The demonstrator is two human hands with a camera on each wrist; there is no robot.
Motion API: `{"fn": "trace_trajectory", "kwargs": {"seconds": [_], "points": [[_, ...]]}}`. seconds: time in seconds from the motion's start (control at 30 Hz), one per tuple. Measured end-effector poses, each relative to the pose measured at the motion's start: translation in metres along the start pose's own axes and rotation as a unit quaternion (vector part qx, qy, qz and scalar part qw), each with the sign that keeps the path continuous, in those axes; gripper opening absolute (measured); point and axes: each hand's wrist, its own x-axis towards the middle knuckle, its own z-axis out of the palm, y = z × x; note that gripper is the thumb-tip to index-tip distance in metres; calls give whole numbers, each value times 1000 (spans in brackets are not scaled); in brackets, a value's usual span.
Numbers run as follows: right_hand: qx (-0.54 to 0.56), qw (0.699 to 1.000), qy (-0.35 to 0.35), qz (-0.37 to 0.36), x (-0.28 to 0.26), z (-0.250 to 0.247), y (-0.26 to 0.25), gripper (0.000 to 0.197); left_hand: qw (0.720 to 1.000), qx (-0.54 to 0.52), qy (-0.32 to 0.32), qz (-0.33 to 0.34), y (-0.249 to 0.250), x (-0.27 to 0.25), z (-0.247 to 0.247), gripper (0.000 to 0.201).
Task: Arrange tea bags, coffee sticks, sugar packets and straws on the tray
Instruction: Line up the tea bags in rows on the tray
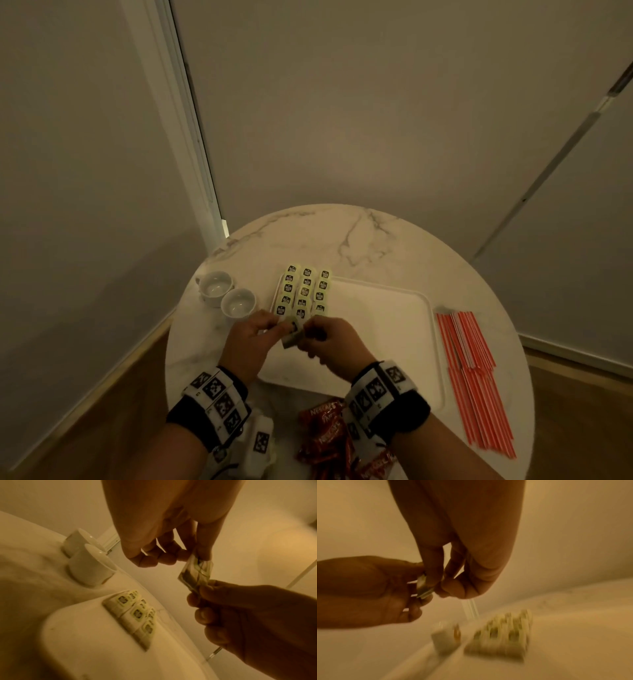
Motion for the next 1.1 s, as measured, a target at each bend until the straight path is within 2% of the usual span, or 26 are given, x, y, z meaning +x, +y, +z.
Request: {"fn": "trace_trajectory", "kwargs": {"seconds": [0.07,0.17,0.33,0.43,0.53,0.6,0.77,1.1], "points": [[-3,1000,-5,27,3,17,15,5,999,10,-19,-38,-16,4,-4,4],[-3,997,-16,69,11,38,29,16,996,26,-31,-79,-36,10,-9,4],[32,983,-2,180,36,59,38,19,990,38,-32,-130,-60,21,-15,19],[31,976,5,215,55,67,38,17,988,42,-33,-145,-68,24,-18,20],[49,974,18,221,73,77,38,29,988,87,-51,-114,-71,26,-22,19],[34,974,17,223,79,79,35,29,984,135,-75,-86,-73,29,-24,24],[0,972,37,231,88,82,39,27,955,243,-159,-60,-83,37,-25,26],[-30,974,106,199,86,98,53,20,940,276,-189,-61,-89,35,-18,33]]}}
